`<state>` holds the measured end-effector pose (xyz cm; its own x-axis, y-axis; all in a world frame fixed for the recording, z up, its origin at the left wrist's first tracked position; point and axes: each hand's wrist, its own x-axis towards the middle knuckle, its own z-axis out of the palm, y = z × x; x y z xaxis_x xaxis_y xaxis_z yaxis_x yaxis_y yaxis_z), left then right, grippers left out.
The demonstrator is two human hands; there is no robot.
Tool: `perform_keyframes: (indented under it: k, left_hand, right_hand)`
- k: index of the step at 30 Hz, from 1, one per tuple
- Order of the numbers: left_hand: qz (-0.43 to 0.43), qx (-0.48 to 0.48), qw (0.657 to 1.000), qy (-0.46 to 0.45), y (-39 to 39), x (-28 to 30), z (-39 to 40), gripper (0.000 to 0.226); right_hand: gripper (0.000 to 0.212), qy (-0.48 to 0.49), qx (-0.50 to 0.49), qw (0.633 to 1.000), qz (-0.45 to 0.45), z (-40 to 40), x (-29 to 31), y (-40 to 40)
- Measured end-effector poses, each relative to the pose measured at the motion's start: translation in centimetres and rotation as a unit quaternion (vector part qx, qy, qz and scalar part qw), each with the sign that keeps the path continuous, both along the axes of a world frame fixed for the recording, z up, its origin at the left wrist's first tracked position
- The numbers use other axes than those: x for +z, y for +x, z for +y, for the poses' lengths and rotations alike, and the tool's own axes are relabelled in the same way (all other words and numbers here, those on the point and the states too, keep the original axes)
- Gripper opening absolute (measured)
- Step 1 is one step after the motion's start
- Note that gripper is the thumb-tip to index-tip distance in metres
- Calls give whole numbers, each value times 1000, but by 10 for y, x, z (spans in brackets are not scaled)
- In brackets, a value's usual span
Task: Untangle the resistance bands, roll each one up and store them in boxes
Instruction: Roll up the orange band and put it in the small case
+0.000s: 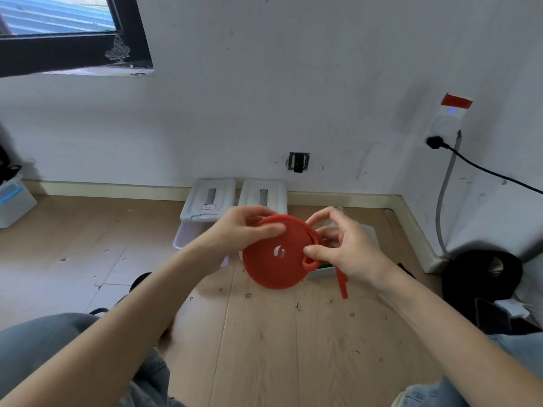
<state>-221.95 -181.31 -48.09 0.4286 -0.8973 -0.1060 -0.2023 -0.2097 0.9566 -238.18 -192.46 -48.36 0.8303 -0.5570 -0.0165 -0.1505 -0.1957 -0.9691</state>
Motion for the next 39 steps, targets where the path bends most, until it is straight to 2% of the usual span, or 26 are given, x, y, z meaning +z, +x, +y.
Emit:
perform_keyframes:
  k: [3, 5, 9, 13, 15, 16, 18, 21, 23, 27, 31, 36, 39]
  left_hand:
    - [-157, -76, 984, -27, -7, -4, -4, 25]
    - [-182, -56, 980, -53, -7, -4, -5, 16]
    - [-113, -9, 992, -53, 2, -4, -3, 9]
    - [-44, -11, 998, -31, -1, -11, -3, 8]
    - [-27, 4, 999, -25, -3, -14, -5, 7]
    - [-38, 20, 999, -24, -4, -16, -6, 6]
    - [-105, 63, 992, -27, -5, -20, -9, 4]
    - [-175, 128, 973, -85, -17, -27, -13, 5]
    - [-189, 170, 960, -116, -30, -35, -19, 5]
    - [-144, 226, 954, -133, -59, -54, -39, 6]
    - [-111, 213, 964, -110, -63, -77, -72, 6]
    - [-17, 129, 991, 20, -54, -127, -121, 30]
    - [-42, 94, 990, 94, -55, -171, -143, 35]
  right_hand:
    - [33, 9, 30, 999, 13, 6, -1, -1]
    - [35, 28, 31, 999, 16, 5, -1, -1]
    - [28, 52, 42, 996, 54, -1, 1, -3]
    - [23, -74, 50, 991, 95, -1, -4, -2]
    - [23, -93, 39, 991, 90, 3, -11, -2]
    - [22, -65, 22, 995, 69, 6, -17, -1]
    - [21, 52, -20, 998, 18, 13, -27, 1]
    - [22, 265, -47, 962, -49, 14, -31, 0]
    - [26, 331, -54, 939, -76, 9, -31, -5]
    - [31, 234, -88, 967, -47, 2, -41, -17]
    - [40, 191, -157, 969, -23, -26, -57, -16]
    - [46, 179, -219, 958, 47, -80, -104, -15]
    - [47, 141, -269, 944, 133, -122, -145, -33]
